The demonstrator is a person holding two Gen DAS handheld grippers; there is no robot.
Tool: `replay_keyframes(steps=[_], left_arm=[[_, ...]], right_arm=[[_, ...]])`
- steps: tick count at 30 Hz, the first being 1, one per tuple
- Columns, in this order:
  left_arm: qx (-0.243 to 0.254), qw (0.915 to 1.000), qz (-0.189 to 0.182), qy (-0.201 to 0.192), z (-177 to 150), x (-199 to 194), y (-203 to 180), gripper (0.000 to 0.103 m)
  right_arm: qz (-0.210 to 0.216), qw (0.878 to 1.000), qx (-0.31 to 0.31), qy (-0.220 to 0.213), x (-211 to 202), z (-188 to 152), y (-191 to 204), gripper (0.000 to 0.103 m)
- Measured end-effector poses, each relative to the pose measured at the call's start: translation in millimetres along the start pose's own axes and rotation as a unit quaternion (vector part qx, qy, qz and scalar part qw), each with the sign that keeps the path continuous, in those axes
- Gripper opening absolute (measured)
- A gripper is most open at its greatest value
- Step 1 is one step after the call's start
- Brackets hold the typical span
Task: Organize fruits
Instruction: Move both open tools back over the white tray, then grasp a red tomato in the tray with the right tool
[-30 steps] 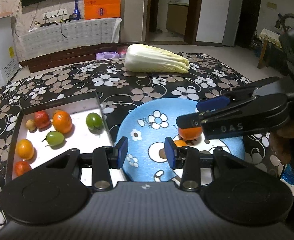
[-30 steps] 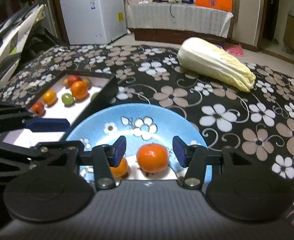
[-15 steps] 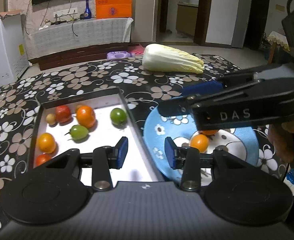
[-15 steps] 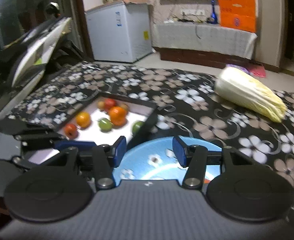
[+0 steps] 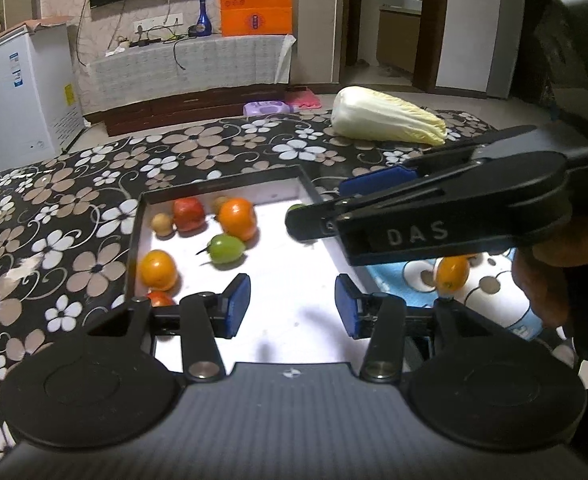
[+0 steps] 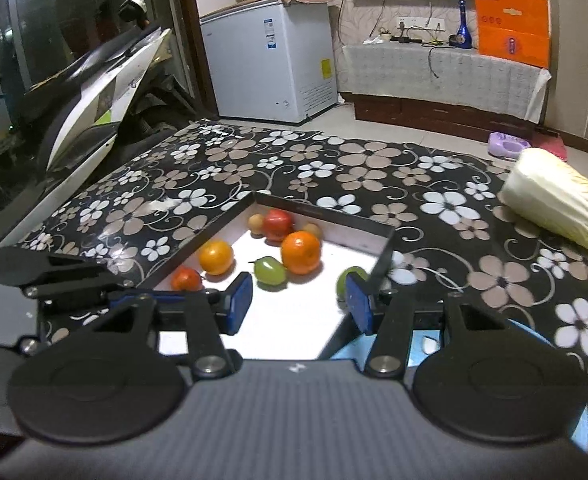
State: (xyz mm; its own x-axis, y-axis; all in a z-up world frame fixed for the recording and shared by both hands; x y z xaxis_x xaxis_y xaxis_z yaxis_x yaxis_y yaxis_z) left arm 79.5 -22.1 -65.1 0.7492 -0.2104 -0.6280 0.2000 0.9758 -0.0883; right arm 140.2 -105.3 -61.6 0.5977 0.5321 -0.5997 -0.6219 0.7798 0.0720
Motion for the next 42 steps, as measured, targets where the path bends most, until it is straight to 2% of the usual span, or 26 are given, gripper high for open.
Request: replay_keyframes(steps=[8, 23, 26, 34, 37, 40, 42], left_arm=[[0.004, 0.9999, 0.002, 0.010, -12, -5, 10, 0.054], [-0.001, 0.9996, -0.009, 0.027, -29, -14, 27, 0.058], [0.003, 0.9995, 0.005, 0.032, -33, -12, 29, 0.065], [0.001, 0.9980, 0.039, 0.050, -42, -6, 50, 0.065], [-0.002, 0.9976, 0.045, 0.052, -43, -5, 56, 0.065], [-0.004, 0.9975, 0.045, 0.054, -44, -5, 57, 0.065], [-0.004, 0.9975, 0.046, 0.054, -43, -4, 58, 0.065]], right_arm=[[0.023, 0.999, -0.016, 0.023, 25, 1, 23, 0.054], [0.052, 0.990, -0.113, 0.071, 62, -7, 69, 0.054], [0.063, 0.988, -0.121, 0.076, 71, -6, 78, 0.054], [0.102, 0.983, -0.127, 0.082, 85, -4, 98, 0.053], [0.091, 0.981, -0.144, 0.088, 91, -5, 104, 0.052], [0.078, 0.985, -0.130, 0.088, 98, -3, 99, 0.046], [0.080, 0.985, -0.124, 0.095, 103, -3, 97, 0.036]])
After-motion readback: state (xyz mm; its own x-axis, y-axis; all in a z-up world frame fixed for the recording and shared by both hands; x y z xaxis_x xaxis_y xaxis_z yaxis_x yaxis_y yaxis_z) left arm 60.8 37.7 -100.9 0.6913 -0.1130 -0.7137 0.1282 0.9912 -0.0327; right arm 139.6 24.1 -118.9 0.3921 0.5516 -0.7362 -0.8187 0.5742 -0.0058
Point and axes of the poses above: each gripper's, at about its wrist camera, not at the fingertips, and x roughly the way its jaws point, y to its left, z to its top, the point moved 8 cm from there along x, roughly the way its jaws point, and after that the axes turned 6 degrees about -x, right-handed, at the moved point
